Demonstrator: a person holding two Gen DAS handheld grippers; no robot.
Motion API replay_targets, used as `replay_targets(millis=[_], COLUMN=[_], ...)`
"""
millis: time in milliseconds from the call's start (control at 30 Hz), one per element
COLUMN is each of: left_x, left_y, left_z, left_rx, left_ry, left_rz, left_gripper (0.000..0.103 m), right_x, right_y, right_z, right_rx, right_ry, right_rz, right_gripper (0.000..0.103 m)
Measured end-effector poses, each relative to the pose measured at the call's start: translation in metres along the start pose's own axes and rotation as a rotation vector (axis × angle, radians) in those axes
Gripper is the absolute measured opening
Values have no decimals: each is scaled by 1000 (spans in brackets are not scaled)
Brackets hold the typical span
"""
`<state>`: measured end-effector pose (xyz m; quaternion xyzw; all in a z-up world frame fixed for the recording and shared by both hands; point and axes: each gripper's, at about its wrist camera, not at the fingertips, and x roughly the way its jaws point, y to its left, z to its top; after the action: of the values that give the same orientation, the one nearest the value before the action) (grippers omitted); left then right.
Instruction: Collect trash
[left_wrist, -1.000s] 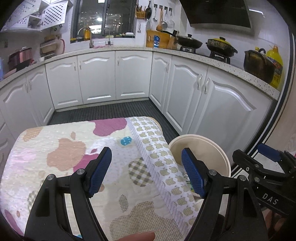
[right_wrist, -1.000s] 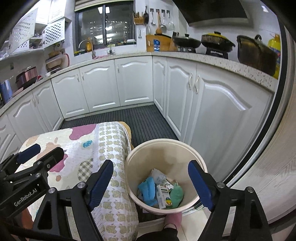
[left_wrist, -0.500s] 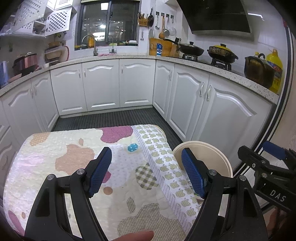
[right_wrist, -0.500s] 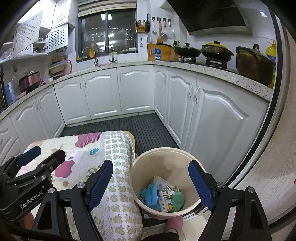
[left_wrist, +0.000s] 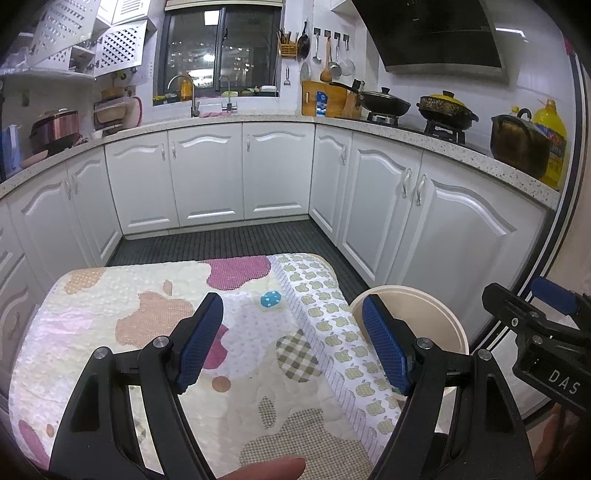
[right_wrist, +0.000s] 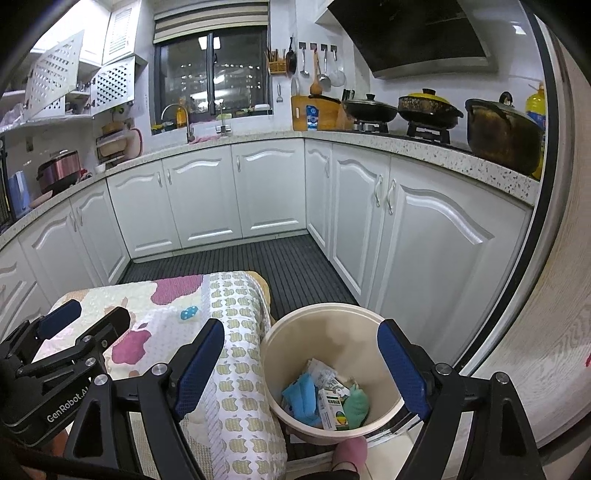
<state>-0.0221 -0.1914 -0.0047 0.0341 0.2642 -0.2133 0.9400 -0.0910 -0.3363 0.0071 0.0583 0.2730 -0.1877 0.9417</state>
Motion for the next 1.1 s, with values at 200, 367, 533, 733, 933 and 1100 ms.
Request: replay_targets(millis=[200,367,533,733,933,1100], left_x=[1,1,1,1,4,4], left_y=[1,0,0,1,2,3], left_z=[0,0,0,0,-1,-2], left_rx=[-2,-2,-2,-3,-5,-8], left_ry=[2,2,3,4,9,8], left_rz=[2,3,3,3,3,7], left_gripper=[77,77,77,77,77,77], right_x=[0,1,2,4,5,7], right_y=[0,0,1,2,3,5], right_z=[1,1,1,1,0,-2], right_rx=[1,2,0,0,-1,-8], right_ry=[-3,-3,2,5,11,20], right_rz=[2,2,2,5,7,6], right_gripper=[83,84,84,84,84,84])
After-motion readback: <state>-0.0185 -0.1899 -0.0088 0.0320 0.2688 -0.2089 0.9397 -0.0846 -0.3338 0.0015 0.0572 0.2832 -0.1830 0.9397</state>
